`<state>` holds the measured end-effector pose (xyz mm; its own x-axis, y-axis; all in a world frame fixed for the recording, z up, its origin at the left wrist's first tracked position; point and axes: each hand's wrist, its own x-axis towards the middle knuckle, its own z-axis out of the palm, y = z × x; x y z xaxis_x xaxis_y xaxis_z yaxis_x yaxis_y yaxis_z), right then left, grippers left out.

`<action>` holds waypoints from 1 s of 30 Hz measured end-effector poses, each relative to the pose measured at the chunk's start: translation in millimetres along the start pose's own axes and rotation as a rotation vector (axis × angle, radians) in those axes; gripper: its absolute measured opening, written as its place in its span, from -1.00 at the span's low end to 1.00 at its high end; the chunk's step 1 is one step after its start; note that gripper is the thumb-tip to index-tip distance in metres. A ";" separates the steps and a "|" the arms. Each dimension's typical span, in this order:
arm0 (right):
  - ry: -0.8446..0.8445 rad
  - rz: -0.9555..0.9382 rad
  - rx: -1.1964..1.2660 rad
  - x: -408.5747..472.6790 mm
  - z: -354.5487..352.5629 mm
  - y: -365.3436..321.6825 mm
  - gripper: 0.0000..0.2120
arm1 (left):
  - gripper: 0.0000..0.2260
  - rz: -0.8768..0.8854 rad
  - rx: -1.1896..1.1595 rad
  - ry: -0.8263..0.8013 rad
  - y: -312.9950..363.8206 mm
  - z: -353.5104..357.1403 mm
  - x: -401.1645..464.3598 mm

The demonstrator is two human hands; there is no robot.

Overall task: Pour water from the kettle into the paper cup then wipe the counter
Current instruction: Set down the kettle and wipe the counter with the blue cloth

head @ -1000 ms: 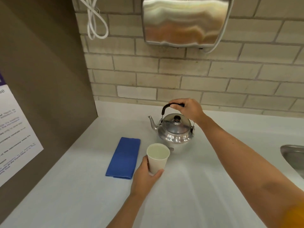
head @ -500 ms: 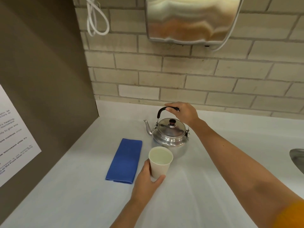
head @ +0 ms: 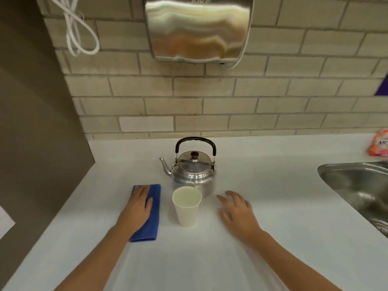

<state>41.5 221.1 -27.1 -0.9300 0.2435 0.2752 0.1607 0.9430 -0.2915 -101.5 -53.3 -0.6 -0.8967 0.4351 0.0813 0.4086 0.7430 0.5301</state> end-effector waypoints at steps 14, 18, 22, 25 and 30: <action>0.035 0.016 -0.027 -9.9 2.7 -3.6 -0.65 | -0.55 -0.130 0.350 0.045 -64.6 -12.0 -63.4; 0.050 0.093 0.015 -17.0 0.0 -10.3 -0.59 | -0.54 -0.257 0.384 0.094 -38.0 -5.8 -67.8; 0.042 0.096 0.078 -26.4 -0.7 -15.4 -0.57 | -0.51 -0.222 0.378 0.096 30.5 44.8 -100.9; -0.005 0.090 0.106 -32.0 -1.3 -16.0 -0.56 | -0.51 -0.106 0.359 0.031 56.2 66.9 -139.5; -0.038 0.042 0.109 -34.8 -9.0 -10.9 -0.57 | -0.50 -0.360 0.341 0.149 11.1 29.4 -159.9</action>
<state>75.0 204.5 -25.2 -0.9354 0.2714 0.2268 0.1644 0.9013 -0.4008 51.4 -99.7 -32.5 -0.9951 0.0627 0.0768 0.0797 0.9665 0.2438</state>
